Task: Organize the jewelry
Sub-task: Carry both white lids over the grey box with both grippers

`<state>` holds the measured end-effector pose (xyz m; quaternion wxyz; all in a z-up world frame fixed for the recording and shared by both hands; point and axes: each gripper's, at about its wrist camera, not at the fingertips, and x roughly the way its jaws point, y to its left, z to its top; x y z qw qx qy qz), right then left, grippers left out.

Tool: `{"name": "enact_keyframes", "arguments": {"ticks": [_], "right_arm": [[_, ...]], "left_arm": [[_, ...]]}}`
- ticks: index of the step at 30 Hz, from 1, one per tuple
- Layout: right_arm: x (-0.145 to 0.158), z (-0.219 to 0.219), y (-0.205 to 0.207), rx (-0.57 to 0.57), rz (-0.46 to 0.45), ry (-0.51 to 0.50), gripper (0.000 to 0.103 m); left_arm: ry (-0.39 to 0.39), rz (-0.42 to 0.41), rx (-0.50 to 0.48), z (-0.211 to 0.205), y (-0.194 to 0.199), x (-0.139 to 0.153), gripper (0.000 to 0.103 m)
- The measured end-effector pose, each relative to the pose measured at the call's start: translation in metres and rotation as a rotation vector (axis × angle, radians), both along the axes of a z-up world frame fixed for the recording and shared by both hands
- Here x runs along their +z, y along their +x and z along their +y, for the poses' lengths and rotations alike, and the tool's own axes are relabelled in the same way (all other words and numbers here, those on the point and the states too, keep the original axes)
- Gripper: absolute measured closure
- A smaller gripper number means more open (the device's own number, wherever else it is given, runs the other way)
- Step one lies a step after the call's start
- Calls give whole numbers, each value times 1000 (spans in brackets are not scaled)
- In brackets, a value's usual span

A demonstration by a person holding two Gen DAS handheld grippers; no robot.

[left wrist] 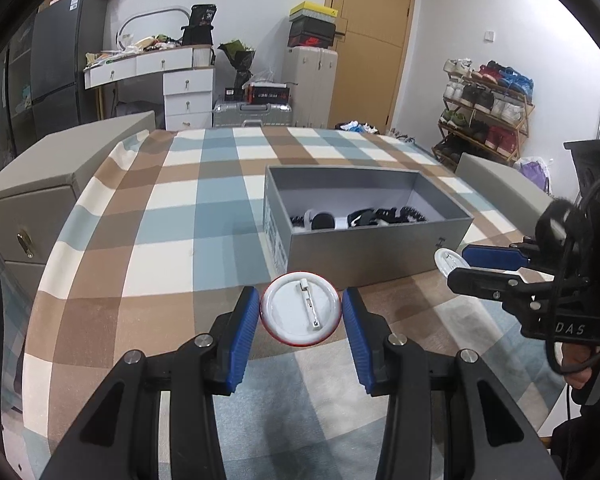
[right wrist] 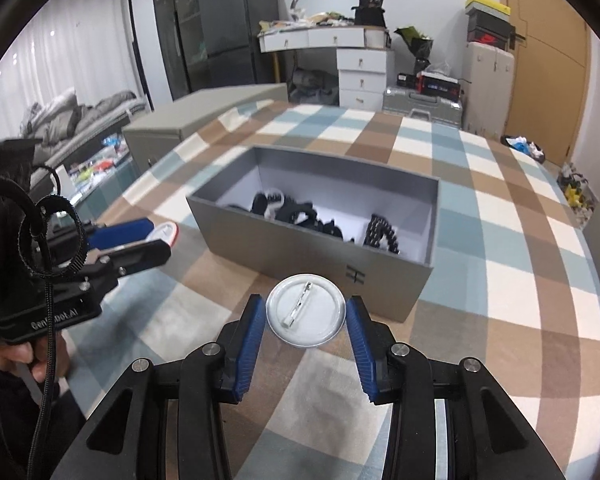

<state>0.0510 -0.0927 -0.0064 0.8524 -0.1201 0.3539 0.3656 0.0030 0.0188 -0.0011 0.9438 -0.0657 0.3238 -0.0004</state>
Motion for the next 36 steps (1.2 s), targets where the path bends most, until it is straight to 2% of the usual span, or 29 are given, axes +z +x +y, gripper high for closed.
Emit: {"name": "enact_keyframes", "arguments": {"ticks": [7,20,29,36], "right_arm": [[19,-7,3,-18,-16,63,63],[50,-13,32,-66,-26,184,62],[50,-10,46,-75,-22,226,62],[32,-9,56,-75,21,215,62]], "left_arm": [[4,-44,-10,-4,3,15,66],[28,-59,-2,-10,29,25,66],[18,-87,8,-10,48,39,66],[62,-93,5,-15,54,35,66]]}}
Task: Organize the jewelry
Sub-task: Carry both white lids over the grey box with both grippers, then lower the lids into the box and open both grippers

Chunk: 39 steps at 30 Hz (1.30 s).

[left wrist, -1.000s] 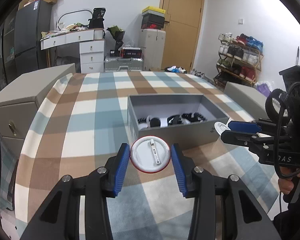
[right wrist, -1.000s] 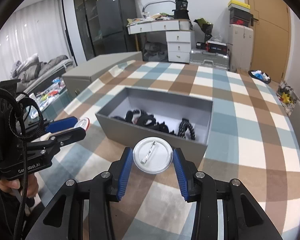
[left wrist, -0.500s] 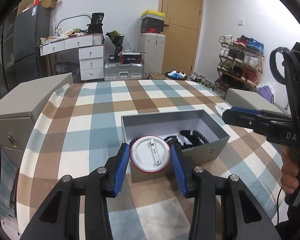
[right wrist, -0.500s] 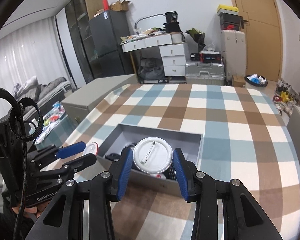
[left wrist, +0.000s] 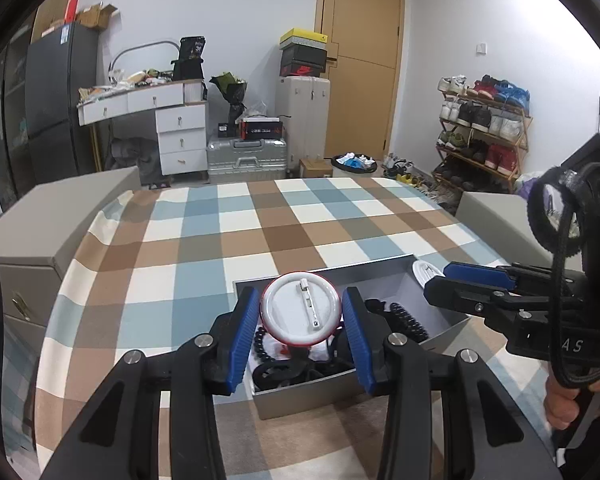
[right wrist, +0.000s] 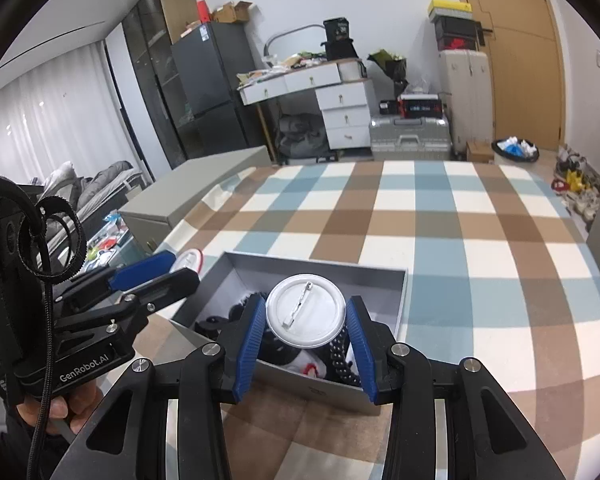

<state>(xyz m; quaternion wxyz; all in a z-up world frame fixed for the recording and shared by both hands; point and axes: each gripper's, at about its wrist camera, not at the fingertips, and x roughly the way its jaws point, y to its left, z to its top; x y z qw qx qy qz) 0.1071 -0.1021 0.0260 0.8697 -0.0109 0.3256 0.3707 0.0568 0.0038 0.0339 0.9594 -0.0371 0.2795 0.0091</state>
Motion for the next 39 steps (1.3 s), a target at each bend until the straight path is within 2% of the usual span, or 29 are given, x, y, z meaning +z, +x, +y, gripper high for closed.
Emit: {"name": "enact_keyframes", "arguments": {"ticks": [5,14,20,39], "right_arm": [[-6,-2,5,-5,41,23,62],[-9,-5,8,-15,62,31,62],[-13,-7,14,7,127,83,62],[-15,-12,17,-20,145,83,60]], "left_arm": [[-4,27,2,3,5,-8,66],[2,53,5,1,8,-17,66],[15,65,1,-3,9,-21,66],[42,85,-14,-11,10,-25,66]]}}
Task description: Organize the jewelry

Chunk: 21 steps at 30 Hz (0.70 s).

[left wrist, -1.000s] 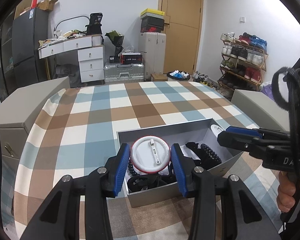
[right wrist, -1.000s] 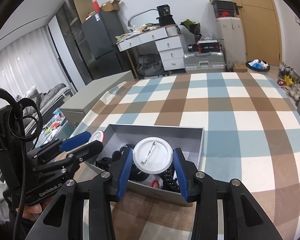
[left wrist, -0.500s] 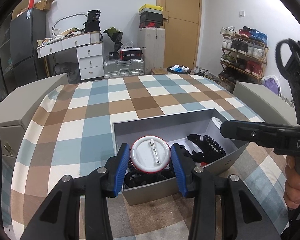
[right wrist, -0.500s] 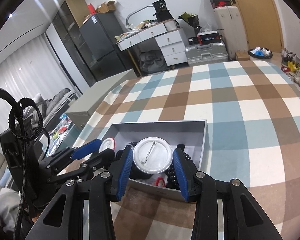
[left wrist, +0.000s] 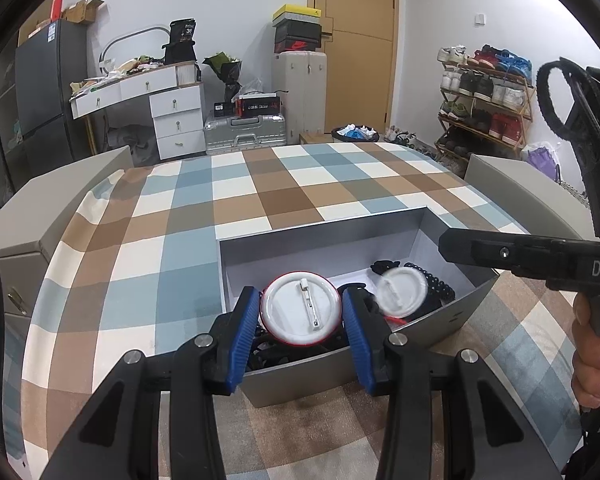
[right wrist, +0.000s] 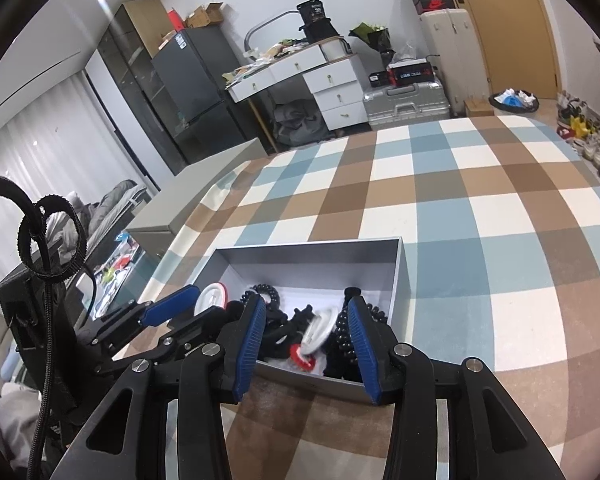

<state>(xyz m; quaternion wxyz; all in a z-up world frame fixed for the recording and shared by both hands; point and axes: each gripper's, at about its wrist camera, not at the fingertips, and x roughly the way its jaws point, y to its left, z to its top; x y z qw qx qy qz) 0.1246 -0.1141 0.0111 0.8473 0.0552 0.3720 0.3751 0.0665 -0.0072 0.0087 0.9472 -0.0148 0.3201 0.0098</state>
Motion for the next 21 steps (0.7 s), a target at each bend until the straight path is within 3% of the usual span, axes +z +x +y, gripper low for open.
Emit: {"name": "enact_keyframes", "arguments": {"ticks": [3,6,7,12,14,17,21], "right_arm": [[3,0,-3,-3,-26,-16,59],[6,0,-6,-8,-50,-23,48],[7,0,-6,-9,-51,-25,46],[13,-9,-8,-13,-57,-8,33],[15,-11,-9,-16,-62,-7,20],[16,-17,-10,-25,-59,14,0],[18,-22,-18,1,-91,17,0]], "left_arm": [[-4,10,0,0,1,-1,65],[-11,12,-12,0,0,0,61],[-10,13,-12,0,0,0,53],[-25,14,-20,-1,-3,4,42],[-16,-1,-23,-3,-7,6,22],[4,-14,-8,-5,-12,9,12],[33,-39,1,-3,-25,13,1]]}}
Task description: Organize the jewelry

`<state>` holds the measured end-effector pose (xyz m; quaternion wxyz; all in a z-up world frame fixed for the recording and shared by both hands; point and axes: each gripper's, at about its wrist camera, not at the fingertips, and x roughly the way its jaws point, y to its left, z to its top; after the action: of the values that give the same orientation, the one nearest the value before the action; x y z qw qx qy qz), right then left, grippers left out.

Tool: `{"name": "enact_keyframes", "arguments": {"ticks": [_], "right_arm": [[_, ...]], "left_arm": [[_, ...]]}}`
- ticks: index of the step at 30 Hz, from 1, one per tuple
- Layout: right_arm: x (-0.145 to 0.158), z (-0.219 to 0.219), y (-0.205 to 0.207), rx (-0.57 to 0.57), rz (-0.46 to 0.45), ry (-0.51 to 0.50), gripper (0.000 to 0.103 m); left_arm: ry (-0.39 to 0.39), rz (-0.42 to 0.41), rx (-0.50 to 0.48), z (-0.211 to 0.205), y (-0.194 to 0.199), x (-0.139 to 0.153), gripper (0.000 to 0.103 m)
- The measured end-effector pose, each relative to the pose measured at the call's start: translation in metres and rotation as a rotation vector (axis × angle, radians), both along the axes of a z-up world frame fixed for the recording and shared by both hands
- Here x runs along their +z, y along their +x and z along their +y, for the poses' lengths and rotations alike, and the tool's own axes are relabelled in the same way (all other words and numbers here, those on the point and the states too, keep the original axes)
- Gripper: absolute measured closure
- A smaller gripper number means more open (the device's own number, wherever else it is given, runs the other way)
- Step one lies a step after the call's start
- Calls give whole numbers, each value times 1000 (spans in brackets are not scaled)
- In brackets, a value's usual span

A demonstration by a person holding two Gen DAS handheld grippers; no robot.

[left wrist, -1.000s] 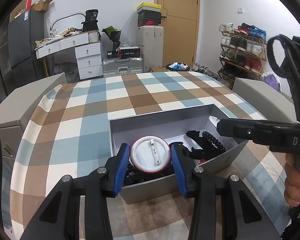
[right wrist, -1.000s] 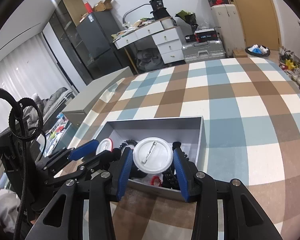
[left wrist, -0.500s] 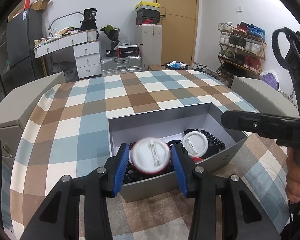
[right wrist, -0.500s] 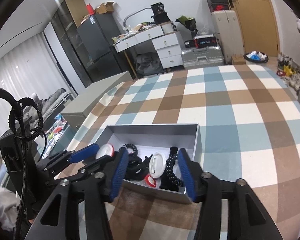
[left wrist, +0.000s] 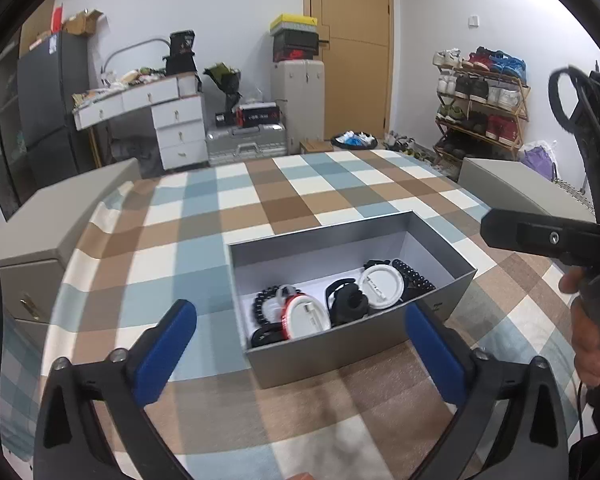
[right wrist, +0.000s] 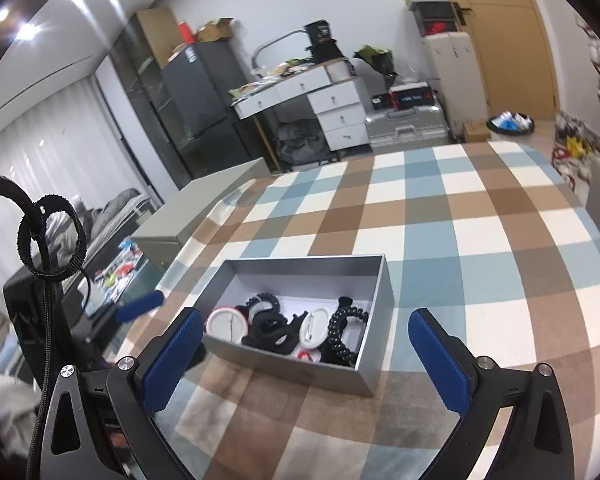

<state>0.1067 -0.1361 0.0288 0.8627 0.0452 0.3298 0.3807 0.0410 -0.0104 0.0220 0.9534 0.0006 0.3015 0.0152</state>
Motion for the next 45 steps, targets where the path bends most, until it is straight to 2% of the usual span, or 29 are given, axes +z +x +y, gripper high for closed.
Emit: {"name": "enact_keyframes", "arguments": {"ticks": [12,20,32,45], "right_arm": [[-6,-14,-41,1,-163,5,0],[-13,-12,-59,-19,-289,-10,0],[-18,-12,-68,-10,-351,-2,0],[-19,-14,-67,-18,-334,-3,0]], "left_arm": [[-40,-85,52,12,-30,-5,1],[-17,-127,46,12,-37,-11,1],[-26,-129,48,16,-39,-13,1],[-24,-113,42,13,-39,-14,1]]}}
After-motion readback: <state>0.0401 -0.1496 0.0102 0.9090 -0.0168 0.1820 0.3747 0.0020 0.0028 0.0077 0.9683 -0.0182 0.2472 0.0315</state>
